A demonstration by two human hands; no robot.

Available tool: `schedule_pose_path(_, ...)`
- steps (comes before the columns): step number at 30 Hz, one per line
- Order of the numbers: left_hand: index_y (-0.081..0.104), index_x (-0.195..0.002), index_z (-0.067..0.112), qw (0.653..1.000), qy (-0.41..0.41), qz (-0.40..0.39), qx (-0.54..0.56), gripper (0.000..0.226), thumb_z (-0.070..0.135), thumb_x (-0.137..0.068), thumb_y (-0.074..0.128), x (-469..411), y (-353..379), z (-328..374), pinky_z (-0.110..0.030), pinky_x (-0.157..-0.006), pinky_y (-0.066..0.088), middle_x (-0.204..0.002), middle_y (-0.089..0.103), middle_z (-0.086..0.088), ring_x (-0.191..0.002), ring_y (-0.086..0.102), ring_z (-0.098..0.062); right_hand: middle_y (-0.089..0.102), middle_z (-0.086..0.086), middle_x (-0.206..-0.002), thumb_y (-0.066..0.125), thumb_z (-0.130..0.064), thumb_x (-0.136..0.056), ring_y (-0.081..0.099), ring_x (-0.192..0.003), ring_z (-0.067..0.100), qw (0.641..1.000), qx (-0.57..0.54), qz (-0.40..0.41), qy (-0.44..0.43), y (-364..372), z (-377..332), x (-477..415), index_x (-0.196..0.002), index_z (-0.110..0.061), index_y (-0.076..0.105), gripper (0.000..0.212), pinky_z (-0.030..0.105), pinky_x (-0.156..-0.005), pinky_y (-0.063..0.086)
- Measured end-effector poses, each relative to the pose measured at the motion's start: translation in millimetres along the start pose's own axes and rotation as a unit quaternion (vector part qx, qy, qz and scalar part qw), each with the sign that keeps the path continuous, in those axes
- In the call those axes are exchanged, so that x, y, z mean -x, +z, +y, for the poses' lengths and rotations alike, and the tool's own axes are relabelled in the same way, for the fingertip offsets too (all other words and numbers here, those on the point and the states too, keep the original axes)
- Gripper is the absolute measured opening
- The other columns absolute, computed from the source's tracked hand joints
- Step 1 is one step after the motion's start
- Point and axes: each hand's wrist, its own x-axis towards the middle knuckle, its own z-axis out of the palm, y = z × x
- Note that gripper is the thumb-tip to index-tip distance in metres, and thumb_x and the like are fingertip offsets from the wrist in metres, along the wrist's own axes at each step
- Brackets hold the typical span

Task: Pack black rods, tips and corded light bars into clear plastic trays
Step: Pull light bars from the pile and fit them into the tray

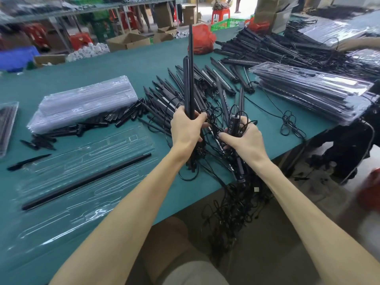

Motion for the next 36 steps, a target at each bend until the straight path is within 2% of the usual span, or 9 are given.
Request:
schedule_pose_path(4, 0.055, -0.101, 0.004, 0.999, -0.006, -0.04, -0.024, 0.026, 0.009, -0.085, 0.075, 4.7, 6.1, -2.3, -0.027, -0.04, 0.046, -0.09, 0.067, -0.014, -0.06, 0.069, -0.022, 0.075, -0.013, -0.077, 0.083, -0.014, -0.078, 0.071, -0.061, 0.007, 1.0, -0.016, 0.007, -0.003, 1.9, -1.7, 2.4, -0.094, -0.021, 0.063, 0.026, 0.01, -0.056, 0.048)
schedule_pose_path(6, 0.055, -0.107, 0.004, 0.996, -0.004, -0.077, -0.041, 0.035, 0.008, -0.081, 0.078, 8.6, 7.5, -4.3, -0.027, -0.041, 0.047, -0.095, 0.063, -0.012, -0.051, 0.059, -0.014, 0.075, -0.009, -0.075, 0.082, -0.012, -0.078, 0.071, -0.059, 0.012, 1.0, -0.023, 0.008, -0.001, 2.1, -1.0, 2.4, -0.093, -0.015, 0.063, 0.024, 0.014, -0.056, 0.05)
schedule_pose_path(9, 0.053, -0.11, 0.005, 0.993, 0.001, -0.104, -0.051, 0.042, 0.013, -0.081, 0.082, 14.3, 10.5, -7.8, -0.031, -0.045, 0.049, -0.11, 0.058, -0.02, -0.063, 0.058, -0.018, 0.075, -0.004, -0.073, 0.08, -0.008, -0.08, 0.072, -0.058, 0.017, 1.0, -0.03, 0.002, 0.004, 2.4, 0.3, 1.8, -0.093, -0.013, 0.062, 0.023, 0.02, -0.057, 0.053)
schedule_pose_path(13, 0.052, -0.11, 0.004, 0.991, 0.016, -0.092, -0.098, 0.043, 0.015, -0.081, 0.082, 14.4, 13.4, -8.5, -0.049, -0.068, 0.052, -0.112, 0.059, -0.023, -0.08, 0.055, -0.032, 0.073, -0.006, -0.071, 0.078, -0.002, -0.08, 0.069, -0.054, 0.019, 0.998, -0.065, 0.011, 0.013, 4.7, 2.2, 1.4, -0.09, -0.022, 0.06, 0.028, 0.025, -0.054, 0.056)
schedule_pose_path(16, 0.053, -0.108, 0.003, 0.982, 0.045, -0.111, -0.147, 0.042, 0.012, -0.079, 0.082, 9.7, 11.1, -3.6, -0.04, -0.069, 0.055, -0.112, 0.058, -0.017, -0.089, 0.062, -0.028, 0.075, -0.003, -0.078, 0.078, -0.003, -0.08, 0.068, -0.057, 0.017, 0.997, -0.077, 0.025, 0.01, 6.3, 4.7, 1.7, -0.095, -0.017, 0.06, 0.028, 0.028, -0.057, 0.057)
schedule_pose_path(20, 0.048, -0.109, 0.005, 0.96, 0.071, -0.136, -0.234, 0.049, 0.016, -0.077, 0.084, 4.0, 7.5, 0.1, -0.043, -0.087, 0.052, -0.112, 0.054, -0.011, -0.096, 0.06, -0.027, 0.075, 0.008, -0.085, 0.079, -0.004, -0.08, 0.068, -0.064, 0.018, 0.994, -0.095, 0.041, 0.02, 6.0, 7.0, 1.0, -0.105, -0.008, 0.06, 0.031, 0.032, -0.065, 0.057)
schedule_pose_path(24, 0.04, -0.116, 0.009, 0.931, 0.097, -0.17, -0.308, 0.06, 0.028, -0.079, 0.084, 4.1, 2.8, -0.4, -0.041, -0.082, 0.051, -0.114, 0.041, -0.009, -0.092, 0.058, -0.03, 0.074, 0.012, -0.092, 0.079, -0.007, -0.079, 0.071, -0.084, 0.028, 0.995, -0.072, 0.062, 0.02, 6.1, 7.3, -0.3, -0.104, -0.006, 0.062, 0.03, 0.045, -0.08, 0.059)
schedule_pose_path(27, 0.039, -0.117, 0.011, 0.924, 0.099, -0.185, -0.321, 0.064, 0.026, -0.076, 0.086, 1.6, -3.1, -0.2, -0.038, -0.08, 0.048, -0.113, 0.041, -0.008, -0.091, 0.056, -0.028, 0.073, 0.013, -0.092, 0.079, -0.009, -0.078, 0.07, -0.084, 0.027, 0.995, -0.068, 0.072, 0.028, 5.5, 6.7, -0.2, -0.104, -0.006, 0.062, 0.032, 0.048, -0.082, 0.058)
schedule_pose_path(36, 0.046, -0.111, 0.013, 0.899, 0.055, -0.308, -0.307, 0.055, 0.022, -0.076, 0.087, -7.4, -21.1, 6.1, -0.029, -0.061, 0.054, -0.098, 0.062, -0.004, -0.083, 0.062, -0.021, 0.062, -0.004, -0.077, 0.077, -0.018, -0.083, 0.057, -0.067, 0.007, 0.991, -0.06, 0.118, 0.034, 4.3, 13.6, -2.8, -0.095, -0.005, 0.06, 0.025, 0.025, -0.068, 0.05)
